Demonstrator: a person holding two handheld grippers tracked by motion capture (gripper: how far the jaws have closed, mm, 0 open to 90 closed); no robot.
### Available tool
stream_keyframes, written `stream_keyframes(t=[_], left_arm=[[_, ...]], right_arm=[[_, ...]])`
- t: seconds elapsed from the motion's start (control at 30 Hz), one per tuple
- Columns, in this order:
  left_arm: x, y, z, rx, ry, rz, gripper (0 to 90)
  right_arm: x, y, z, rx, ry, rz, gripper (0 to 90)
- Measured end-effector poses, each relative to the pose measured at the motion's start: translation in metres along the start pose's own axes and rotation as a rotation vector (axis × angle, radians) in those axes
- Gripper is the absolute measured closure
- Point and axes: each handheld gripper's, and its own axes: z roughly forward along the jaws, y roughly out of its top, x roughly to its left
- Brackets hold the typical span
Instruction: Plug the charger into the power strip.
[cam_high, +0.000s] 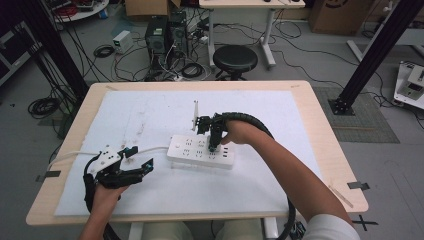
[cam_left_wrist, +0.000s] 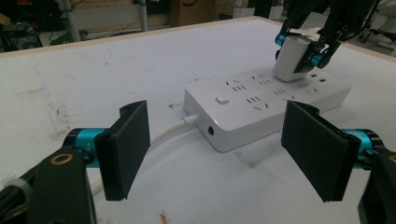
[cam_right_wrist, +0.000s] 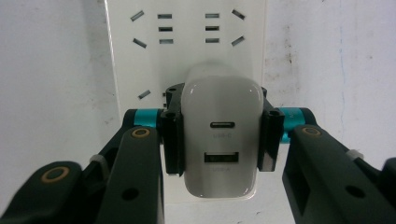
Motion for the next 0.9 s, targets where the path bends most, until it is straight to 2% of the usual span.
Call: stream_keyframes(t=[0.17,0.33,0.43,0.47,0.6,0.73,0.9], left_arm=[[0.0000,0.0007,0.0004,0.004,0.000,0.001,23.9],[-0.0010,0.0005,0.0023,0.000,0.001,-0.001,23.9],[-0.0019,-0.0005,0.0032,0.000,0.002,-0.001,23.9],[-0.0018,-0.0007,0.0032,0.001,0.003,0.001,23.9],[-0.0018,-0.0029,0.0036,0.004,0.002,-0.003,23.8],[-0.0006,-0.0029,0.0034,0.000,0.006,-0.007,23.9],[-0.0008,-0.0033,0.0050,0.001,0.003,-0.009,23.8]], right_arm=[[-0.0002,0.0006,0.0003,0.007,-0.004,-0.008,63.6],[0.0004,0.0015,0.0010,0.011,0.003,0.016,63.6],[0.0013,0.0052,0.0027,0.017,-0.008,0.000,63.6],[0.0016,0.0059,0.0037,0.026,-0.010,0.010,63.6],[-0.0006,0.0038,0.0045,0.016,0.011,0.028,63.6],[-0.0014,0.0019,0.0048,0.004,0.013,0.026,63.5],[-0.0011,-0.0028,0.0057,-0.040,0.009,0.024,63.1]])
